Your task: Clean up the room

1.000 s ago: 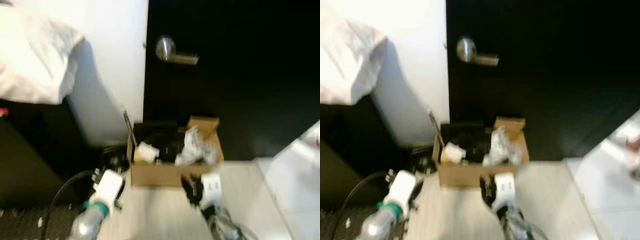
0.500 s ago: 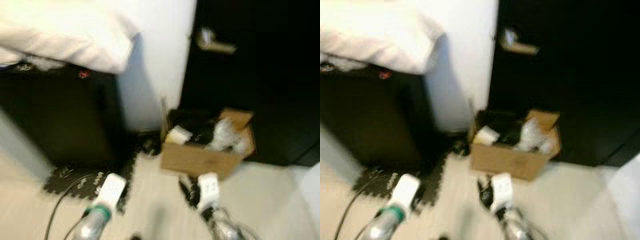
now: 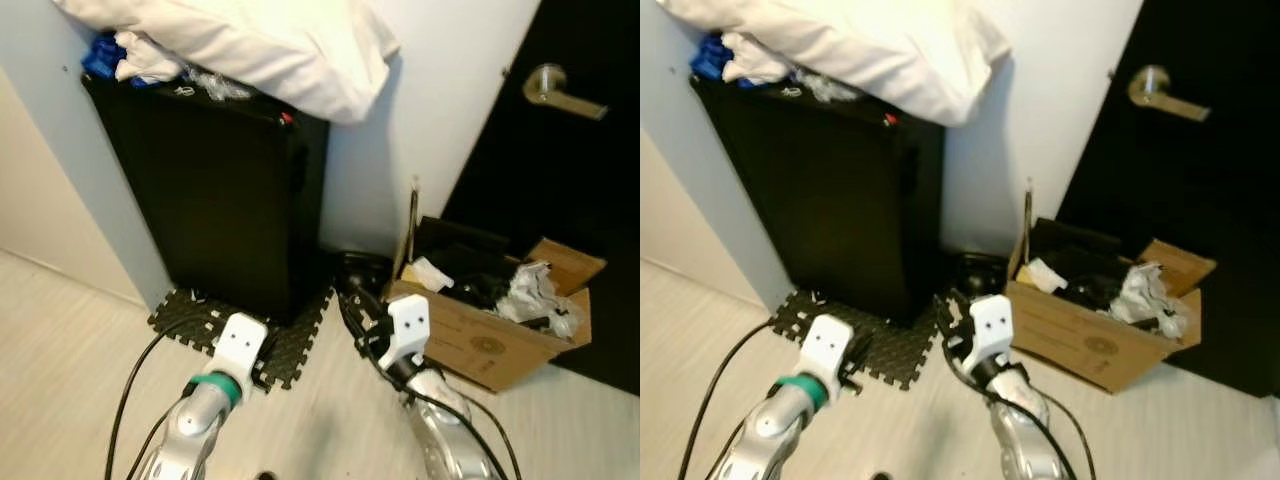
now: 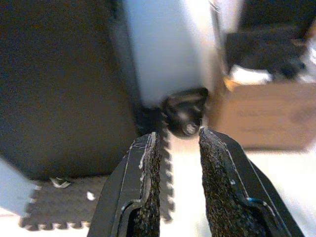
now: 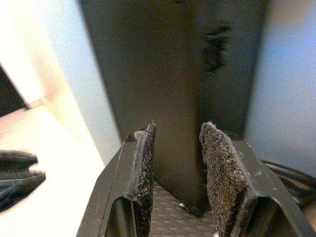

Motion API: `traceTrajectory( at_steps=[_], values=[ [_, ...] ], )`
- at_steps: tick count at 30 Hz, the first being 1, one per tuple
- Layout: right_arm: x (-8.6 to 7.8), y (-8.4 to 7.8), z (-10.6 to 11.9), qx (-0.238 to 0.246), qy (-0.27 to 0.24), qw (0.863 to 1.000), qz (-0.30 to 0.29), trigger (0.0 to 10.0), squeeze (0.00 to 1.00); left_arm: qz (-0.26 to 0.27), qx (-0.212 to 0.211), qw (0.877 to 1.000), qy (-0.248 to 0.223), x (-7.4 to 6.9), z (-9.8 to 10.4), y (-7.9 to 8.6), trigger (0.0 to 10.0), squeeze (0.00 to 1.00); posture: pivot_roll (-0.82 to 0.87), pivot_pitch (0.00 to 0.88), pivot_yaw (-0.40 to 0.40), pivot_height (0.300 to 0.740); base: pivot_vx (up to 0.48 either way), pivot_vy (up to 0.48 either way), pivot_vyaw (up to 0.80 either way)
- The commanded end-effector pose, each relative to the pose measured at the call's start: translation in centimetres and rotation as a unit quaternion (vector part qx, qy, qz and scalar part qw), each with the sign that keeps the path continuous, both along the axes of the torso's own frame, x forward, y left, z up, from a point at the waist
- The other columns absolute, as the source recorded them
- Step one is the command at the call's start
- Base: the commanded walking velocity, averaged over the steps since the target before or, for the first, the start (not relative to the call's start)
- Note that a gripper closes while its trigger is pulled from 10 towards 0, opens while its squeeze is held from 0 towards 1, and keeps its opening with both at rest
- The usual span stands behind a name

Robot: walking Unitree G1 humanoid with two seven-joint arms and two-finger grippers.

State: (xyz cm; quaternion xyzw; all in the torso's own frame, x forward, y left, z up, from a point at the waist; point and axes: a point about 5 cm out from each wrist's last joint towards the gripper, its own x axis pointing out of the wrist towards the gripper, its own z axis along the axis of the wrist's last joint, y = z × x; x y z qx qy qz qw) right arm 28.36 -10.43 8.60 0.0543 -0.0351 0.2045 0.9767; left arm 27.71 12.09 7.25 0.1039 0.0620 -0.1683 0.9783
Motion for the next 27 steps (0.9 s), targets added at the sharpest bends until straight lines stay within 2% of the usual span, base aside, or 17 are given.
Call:
traceTrajectory(
  at_steps=[1,14,22,27],
  values=[
    [-0.2,0.3,0.1,0.007,0.002,1.0,0.006,10.0,0.0,0.006,0.003,1.0,0.013,-0.2,-0.4,0.3,10.0,0.0,0.04,0.016,0.003,0.74,0.0,0.0,0.8],
    [-1.0,1.5,0.6,0.012,0.003,0.999,0.04,10.0,0.0,0.019,0.003,1.0,0.006,-0.1,0.0,0.3,10.0,0.0,0.04,0.023,0.004,0.74,0.0,0.0,0.8],
    [-1.6,2.4,0.6,0.017,0.012,0.996,0.082,10.0,0.0,0.022,0.008,1.0,0.002,-0.1,0.1,0.5,10.0,0.0,0.04,0.029,0.006,0.74,0.0,0.0,0.8],
    [-1.8,2.7,0.5,0.019,0.015,0.995,0.094,10.0,0.0,0.027,0.009,1.0,-0.002,-0.1,0.2,0.6,10.0,0.0,0.05,0.03,0.007,0.74,0.358,0.0,0.8]
  ],
)
